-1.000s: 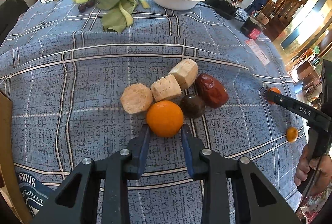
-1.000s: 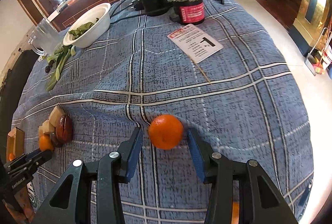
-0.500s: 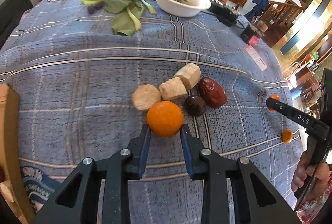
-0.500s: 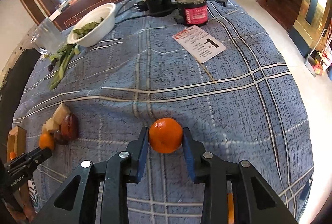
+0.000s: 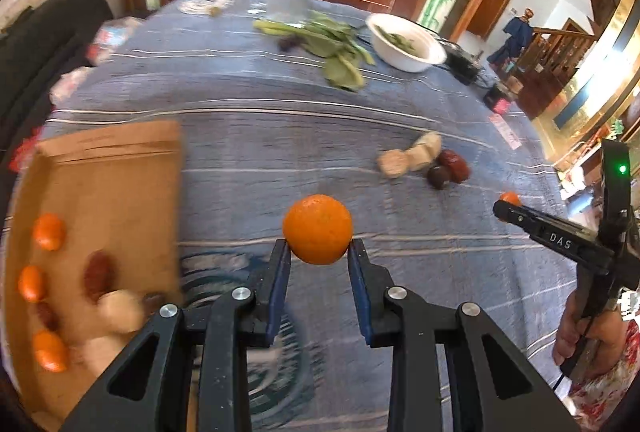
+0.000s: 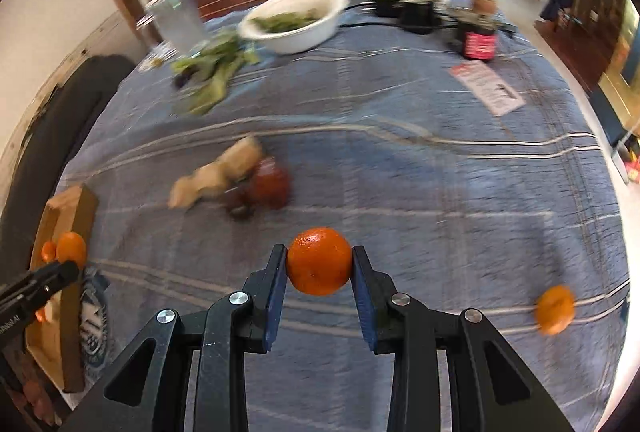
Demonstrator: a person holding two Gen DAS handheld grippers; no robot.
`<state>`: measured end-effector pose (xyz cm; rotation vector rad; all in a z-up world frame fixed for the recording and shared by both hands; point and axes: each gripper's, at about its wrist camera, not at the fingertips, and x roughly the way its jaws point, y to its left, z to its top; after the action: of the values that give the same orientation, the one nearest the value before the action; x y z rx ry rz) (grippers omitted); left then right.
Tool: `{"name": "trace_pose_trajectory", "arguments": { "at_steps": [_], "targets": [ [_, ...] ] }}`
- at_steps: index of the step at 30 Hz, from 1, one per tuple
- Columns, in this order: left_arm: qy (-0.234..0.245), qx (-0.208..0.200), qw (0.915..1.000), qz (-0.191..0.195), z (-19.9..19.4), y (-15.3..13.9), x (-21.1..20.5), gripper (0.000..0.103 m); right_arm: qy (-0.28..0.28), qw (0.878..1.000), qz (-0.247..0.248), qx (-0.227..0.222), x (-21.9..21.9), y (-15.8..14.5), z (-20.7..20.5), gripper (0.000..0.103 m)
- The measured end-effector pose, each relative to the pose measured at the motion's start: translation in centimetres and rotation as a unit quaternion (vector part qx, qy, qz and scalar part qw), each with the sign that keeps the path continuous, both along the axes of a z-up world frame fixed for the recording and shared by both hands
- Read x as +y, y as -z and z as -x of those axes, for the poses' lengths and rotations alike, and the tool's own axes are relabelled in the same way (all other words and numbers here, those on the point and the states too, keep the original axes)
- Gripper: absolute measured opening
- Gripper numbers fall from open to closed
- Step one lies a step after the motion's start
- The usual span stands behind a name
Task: Organize fruits
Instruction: 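Carry both tangerines into the tray and open both tools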
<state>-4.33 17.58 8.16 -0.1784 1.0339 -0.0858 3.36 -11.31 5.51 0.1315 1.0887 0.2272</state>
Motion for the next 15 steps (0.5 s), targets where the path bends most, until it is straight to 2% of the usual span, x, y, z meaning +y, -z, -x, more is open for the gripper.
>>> {"name": "trace_pose_trajectory", "arguments": {
  "at_steps": [4, 8, 11, 15],
  "targets": [
    [-0.024, 0.009, 0.9996, -0.014, 2.5, -0.3, 3.7, 0.029, -0.029, 1.0, -0.009, -0.004, 4.3, -1.0, 1.3, 0.034],
    [-0.061, 0.033, 0.9975, -0.018, 4.6, 0.8, 8.0, 0.029, -0.062, 0.998, -0.02, -0.01, 8.6, -2.1, 3.2, 0.034],
    [-0.084, 0.05, 0.995, -0.023, 5.9, 1.8, 11.1, 0.029, -0.095, 0.995, -0.029, -0.012, 12.2, -2.8, 4.6, 0.034],
    [-0.098, 0.053, 0.9936, -0.02, 7.6, 2.2, 13.7, 0.029, -0.144, 0.989, -0.036, -0.01, 17.3, -3.3, 6.7, 0.035]
  ]
}}
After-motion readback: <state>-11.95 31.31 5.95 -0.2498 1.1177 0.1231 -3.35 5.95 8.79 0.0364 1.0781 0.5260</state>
